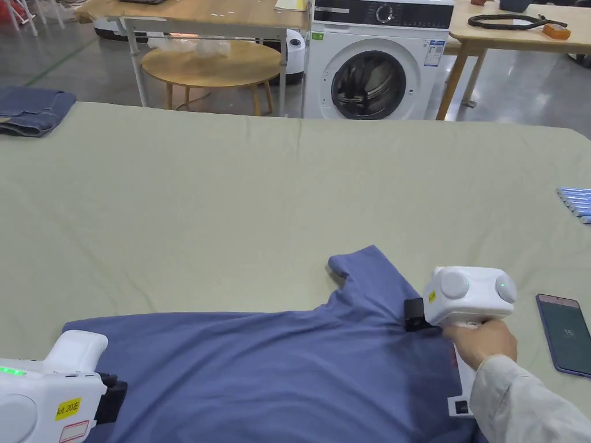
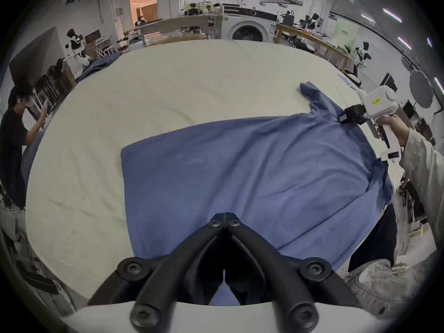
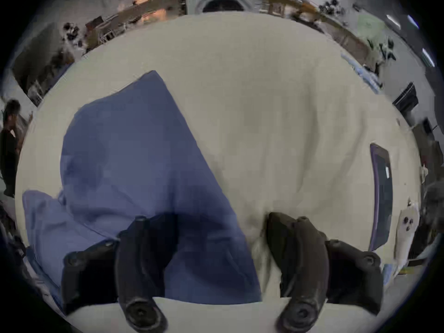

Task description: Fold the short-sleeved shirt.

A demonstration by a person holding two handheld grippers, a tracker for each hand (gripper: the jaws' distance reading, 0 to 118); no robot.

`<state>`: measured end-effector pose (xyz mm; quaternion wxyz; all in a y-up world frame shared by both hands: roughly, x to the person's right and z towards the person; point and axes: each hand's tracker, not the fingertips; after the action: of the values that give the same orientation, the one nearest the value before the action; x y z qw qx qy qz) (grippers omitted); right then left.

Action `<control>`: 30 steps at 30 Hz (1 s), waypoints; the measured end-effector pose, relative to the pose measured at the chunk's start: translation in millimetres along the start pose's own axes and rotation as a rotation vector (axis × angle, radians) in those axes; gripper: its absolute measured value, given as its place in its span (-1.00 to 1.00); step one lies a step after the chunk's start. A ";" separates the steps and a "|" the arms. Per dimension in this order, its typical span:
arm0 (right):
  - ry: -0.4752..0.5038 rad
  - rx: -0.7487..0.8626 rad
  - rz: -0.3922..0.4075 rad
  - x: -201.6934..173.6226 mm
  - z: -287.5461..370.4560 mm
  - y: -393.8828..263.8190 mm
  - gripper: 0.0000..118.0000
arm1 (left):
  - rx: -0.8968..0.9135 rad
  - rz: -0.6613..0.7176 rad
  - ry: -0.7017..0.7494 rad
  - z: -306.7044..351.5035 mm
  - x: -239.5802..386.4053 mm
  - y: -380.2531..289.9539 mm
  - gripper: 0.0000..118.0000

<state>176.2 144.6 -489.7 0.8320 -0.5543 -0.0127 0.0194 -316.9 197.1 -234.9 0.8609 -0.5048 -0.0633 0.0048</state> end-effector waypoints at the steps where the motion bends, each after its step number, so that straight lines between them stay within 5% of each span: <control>1: 0.003 -0.012 -0.011 -2.9 8.4 -17.9 0.09 | 0.001 0.005 0.002 -0.2 -2.9 2.5 -1.00; 2: -0.018 0.012 0.007 -5.8 18.5 -13.9 -0.35 | 0.006 0.014 0.006 -0.6 -15.2 9.2 -1.00; 3: -0.030 0.065 0.021 -7.9 27.8 -11.0 -1.00 | 0.019 0.034 0.034 -1.4 -21.7 16.3 -1.00; 4: -0.007 0.088 0.026 -7.1 32.5 -11.7 -1.00 | 0.039 0.063 0.088 -2.1 -27.3 24.2 -1.00; 5: 0.043 0.001 0.067 1.3 5.0 -10.4 -1.00 | 0.076 0.096 0.127 -4.1 -36.1 36.5 -0.71; 7: 0.047 -0.005 0.045 1.0 2.8 -12.8 -1.00 | 0.101 0.170 0.156 -18.7 -63.0 62.0 0.32; 8: 0.030 -0.004 0.051 -4.8 3.0 -25.4 -1.00 | 0.111 0.237 0.193 -25.4 -76.1 74.6 0.51; 10: 0.026 0.002 0.054 -8.1 2.1 -30.6 -1.00 | 0.082 0.298 0.234 -47.8 -102.5 97.5 0.55; 14: 0.020 -0.003 0.031 -9.4 5.0 -32.4 -1.00 | -0.111 0.285 0.330 -96.7 -117.3 102.4 0.55; 17: 0.036 -0.010 0.011 -5.5 7.7 -32.2 -1.00 | -0.179 0.287 0.233 -122.2 -118.5 85.8 0.41; 19: 0.049 -0.009 -0.001 -4.5 13.0 -35.3 -1.00 | -0.119 0.283 0.269 -99.2 -100.1 81.5 -0.02; 21: 0.055 0.005 0.004 -2.8 14.6 -35.4 -1.00 | -0.107 0.276 0.236 -86.9 -98.1 87.5 -1.00; 23: 0.060 0.021 0.027 -4.4 25.8 -38.3 -1.00 | -0.043 0.249 0.253 -85.8 -104.3 95.4 -1.00; 25: 0.057 0.042 0.038 -2.5 27.4 -34.5 -1.00 | -0.108 0.240 0.118 -86.6 -104.3 96.4 -1.00; 30: 0.121 0.151 0.089 2.5 77.3 -39.2 -1.00 | -0.021 0.252 0.134 -50.2 -101.7 94.4 -1.00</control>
<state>176.1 200.9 -423.8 0.8689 -0.4903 0.0636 0.0236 -406.7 192.4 -351.8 0.8504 -0.5170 0.0581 0.0787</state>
